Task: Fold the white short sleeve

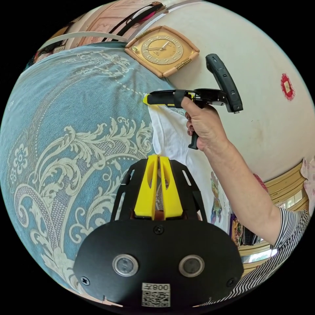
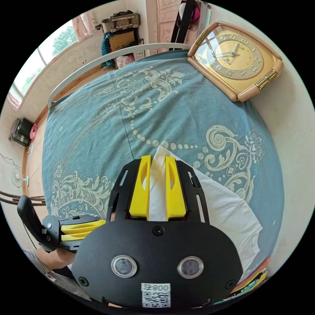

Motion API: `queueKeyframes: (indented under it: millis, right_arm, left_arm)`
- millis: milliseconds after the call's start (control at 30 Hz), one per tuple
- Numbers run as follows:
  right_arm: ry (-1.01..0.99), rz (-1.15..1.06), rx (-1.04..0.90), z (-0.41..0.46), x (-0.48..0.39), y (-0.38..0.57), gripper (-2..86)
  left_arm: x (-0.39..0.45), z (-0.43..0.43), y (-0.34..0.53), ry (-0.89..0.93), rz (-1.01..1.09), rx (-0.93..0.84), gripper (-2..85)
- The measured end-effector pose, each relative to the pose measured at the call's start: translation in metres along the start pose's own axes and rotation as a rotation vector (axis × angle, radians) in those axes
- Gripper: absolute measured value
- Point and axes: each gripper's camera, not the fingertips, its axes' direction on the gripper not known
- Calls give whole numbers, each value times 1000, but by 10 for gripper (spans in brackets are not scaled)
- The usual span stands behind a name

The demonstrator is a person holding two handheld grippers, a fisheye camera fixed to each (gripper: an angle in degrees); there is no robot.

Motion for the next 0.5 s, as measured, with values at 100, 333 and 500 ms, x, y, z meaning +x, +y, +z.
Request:
queueKeyframes:
  millis: [100, 333, 500]
  right_arm:
    - [18, -7, 22, -1, 1, -14, 70]
    - [-32, 13, 25, -8, 26, -40, 22]
    - [-309, 111, 129, -39, 83, -35, 16]
  left_arm:
    - [7, -10, 2, -34, 17, -4, 8]
    - [34, -29, 7, -73, 97, -23, 4]
    - [83, -50, 17, -142, 255, 20, 4]
